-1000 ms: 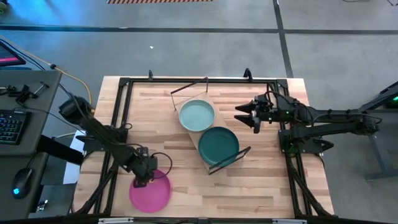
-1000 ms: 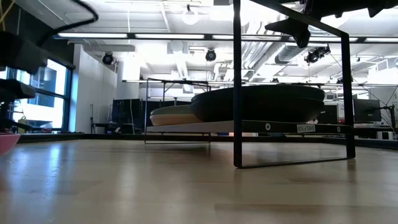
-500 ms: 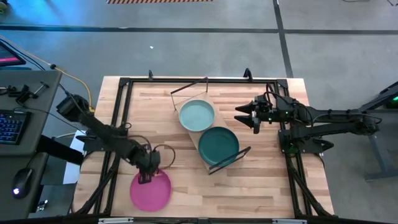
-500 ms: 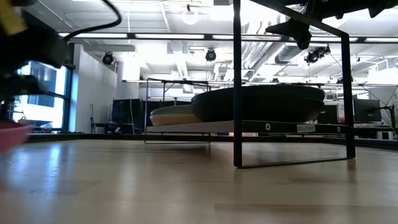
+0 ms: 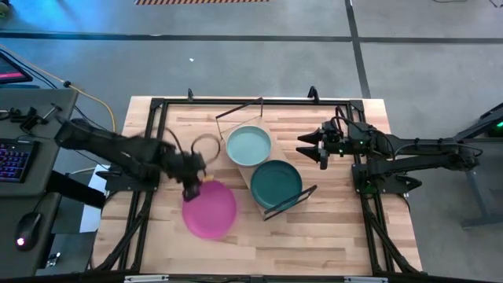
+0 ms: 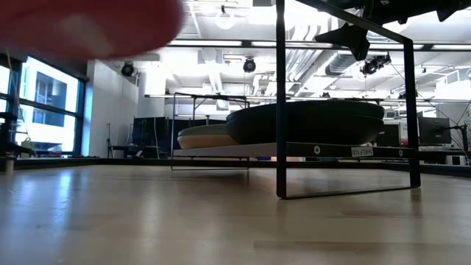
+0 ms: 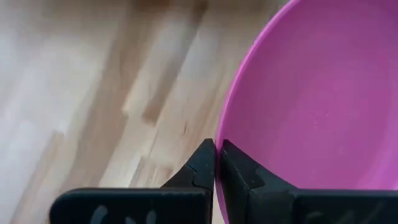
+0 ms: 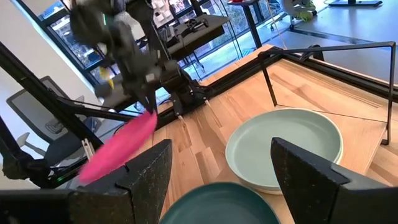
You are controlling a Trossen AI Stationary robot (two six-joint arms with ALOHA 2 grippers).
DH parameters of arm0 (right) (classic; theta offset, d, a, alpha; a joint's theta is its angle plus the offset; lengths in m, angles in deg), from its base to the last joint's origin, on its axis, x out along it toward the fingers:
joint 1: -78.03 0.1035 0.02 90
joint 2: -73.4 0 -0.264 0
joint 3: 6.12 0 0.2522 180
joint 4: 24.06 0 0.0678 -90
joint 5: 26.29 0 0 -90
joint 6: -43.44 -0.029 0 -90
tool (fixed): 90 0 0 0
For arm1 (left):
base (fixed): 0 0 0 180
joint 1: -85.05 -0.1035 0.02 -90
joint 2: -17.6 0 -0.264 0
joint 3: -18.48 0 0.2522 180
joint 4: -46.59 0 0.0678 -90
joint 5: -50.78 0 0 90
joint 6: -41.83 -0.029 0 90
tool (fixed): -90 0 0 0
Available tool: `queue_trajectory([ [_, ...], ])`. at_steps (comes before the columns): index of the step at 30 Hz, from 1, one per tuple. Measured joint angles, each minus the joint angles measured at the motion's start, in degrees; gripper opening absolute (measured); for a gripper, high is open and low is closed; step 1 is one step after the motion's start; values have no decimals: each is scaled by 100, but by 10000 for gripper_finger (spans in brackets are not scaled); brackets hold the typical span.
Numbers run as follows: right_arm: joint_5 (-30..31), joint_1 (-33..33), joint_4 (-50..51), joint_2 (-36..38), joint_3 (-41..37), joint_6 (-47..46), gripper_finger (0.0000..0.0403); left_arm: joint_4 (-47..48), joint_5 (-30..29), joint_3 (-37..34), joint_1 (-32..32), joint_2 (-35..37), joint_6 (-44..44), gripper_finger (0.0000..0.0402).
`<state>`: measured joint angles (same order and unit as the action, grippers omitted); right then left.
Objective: Place and stack plates onto a shelf
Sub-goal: Stack the pink plate on top of the dark green plate on the shelf
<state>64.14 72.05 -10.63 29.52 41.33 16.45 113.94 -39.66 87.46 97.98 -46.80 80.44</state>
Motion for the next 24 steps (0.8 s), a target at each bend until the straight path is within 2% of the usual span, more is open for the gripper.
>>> queue_trajectory([
  [5,0,0,14,0,0,0,254,-227,-233,1060,-857,-218,-367,1],
  [12,0,0,15,1,0,-1,254,-426,-341,1855,-1656,-1364,-1359,1],
  [18,0,-2,12,2,0,0,254,-800,-246,2256,-1971,-2469,-1524,1],
  [24,0,0,15,0,0,0,254,-1460,46,2614,-1915,-3179,-1576,1],
])
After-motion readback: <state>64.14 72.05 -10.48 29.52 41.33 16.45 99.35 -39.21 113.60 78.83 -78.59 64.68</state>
